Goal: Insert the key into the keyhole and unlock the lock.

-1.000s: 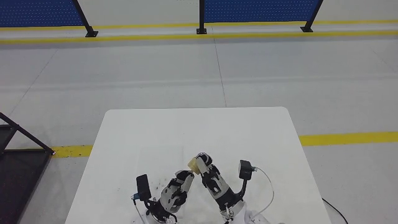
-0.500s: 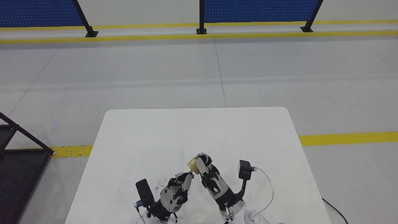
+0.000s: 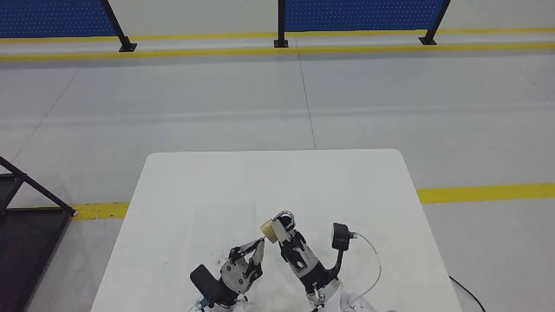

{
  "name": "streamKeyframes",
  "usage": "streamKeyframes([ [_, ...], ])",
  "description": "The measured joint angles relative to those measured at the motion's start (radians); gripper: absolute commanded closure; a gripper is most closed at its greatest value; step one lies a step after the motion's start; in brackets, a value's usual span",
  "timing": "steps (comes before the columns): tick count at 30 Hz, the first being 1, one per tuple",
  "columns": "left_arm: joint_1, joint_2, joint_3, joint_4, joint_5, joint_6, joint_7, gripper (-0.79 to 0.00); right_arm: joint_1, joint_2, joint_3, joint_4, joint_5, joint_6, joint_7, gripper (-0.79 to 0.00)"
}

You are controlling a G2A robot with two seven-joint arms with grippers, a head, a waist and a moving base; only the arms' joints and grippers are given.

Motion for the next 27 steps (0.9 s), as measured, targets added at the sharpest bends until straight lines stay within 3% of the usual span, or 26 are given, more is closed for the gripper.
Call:
streamKeyframes([
  [3, -0.003, -0.001, 0.007, 0.003, -0.007, -0.003, 0.008, 0.000, 0.000, 0.000, 0.000, -0.001, -0.001, 0.001, 0.000, 0.000],
  [4, -0.003, -0.002, 0.008, 0.003, -0.011, -0.005, 0.012, -0.342, 0.000, 0.000, 0.000, -0.001, -0.001, 0.002, 0.000, 0.000],
  [5, -0.003, -0.002, 0.009, 0.003, -0.017, -0.009, 0.015, -0.757, 0.000, 0.000, 0.000, -0.001, -0.001, 0.002, -0.001, 0.000],
  [11, 0.011, 0.001, 0.013, -0.014, -0.088, -0.108, 0.023, -0.785, 0.000, -0.001, 0.011, -0.001, -0.007, 0.013, -0.035, 0.000],
  [17, 0.077, 0.029, -0.046, -0.079, -0.197, -0.348, 0.000, -0.785, 0.009, -0.003, 0.020, 0.015, 0.005, 0.037, -0.035, 0.000],
  [23, 0.180, 0.078, -0.221, -0.153, -0.356, -0.627, -0.100, -0.785, 0.056, -0.008, -0.008, 0.060, 0.017, 0.148, 0.123, 0.000],
  [27, 0.237, 0.099, -0.354, -0.173, -0.432, -0.653, -0.144, -0.785, 0.114, -0.022, -0.074, 0.110, -0.033, 0.272, 0.252, 0.000],
])
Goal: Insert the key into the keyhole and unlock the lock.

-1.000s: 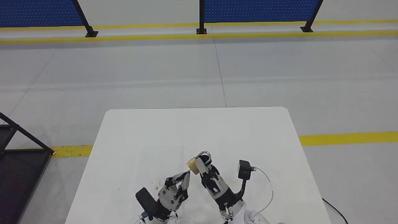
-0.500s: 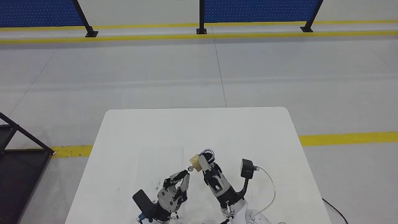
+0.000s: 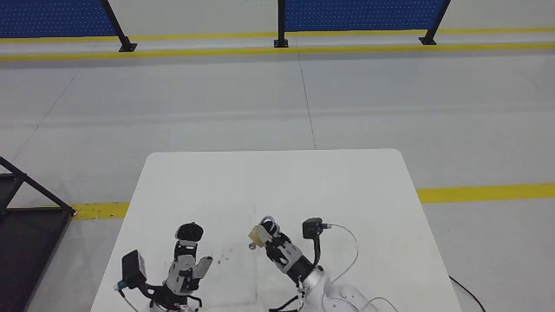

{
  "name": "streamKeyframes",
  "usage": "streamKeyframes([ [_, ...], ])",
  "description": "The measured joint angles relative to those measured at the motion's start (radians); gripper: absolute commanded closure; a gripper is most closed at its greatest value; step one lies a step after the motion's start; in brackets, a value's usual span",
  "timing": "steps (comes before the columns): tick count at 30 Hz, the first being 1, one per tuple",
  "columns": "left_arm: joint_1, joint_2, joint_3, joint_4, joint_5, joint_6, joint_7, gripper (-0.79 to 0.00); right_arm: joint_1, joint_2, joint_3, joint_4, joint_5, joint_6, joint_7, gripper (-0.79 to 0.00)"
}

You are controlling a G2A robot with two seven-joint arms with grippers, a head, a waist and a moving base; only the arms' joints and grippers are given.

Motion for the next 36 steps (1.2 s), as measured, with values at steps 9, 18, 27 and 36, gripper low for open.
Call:
streamKeyframes([
  [9, -0.003, -0.007, -0.055, 0.047, 0.061, 0.231, 0.019, -0.785, 0.127, -0.038, -0.147, 0.120, -0.098, 0.179, 0.177, 0.000],
  [18, -0.081, -0.025, -0.012, 0.140, 0.115, 0.378, 0.060, -0.785, 0.194, -0.050, -0.221, 0.171, -0.155, 0.260, 0.217, -0.419],
  [27, -0.097, -0.029, -0.001, 0.160, 0.119, 0.385, 0.072, -0.785, 0.204, -0.036, -0.247, 0.145, -0.189, 0.285, 0.222, -0.785],
  [36, -0.097, -0.029, -0.001, 0.160, 0.119, 0.385, 0.072, -0.785, 0.154, 0.002, -0.220, 0.024, -0.255, 0.303, 0.190, -0.785],
])
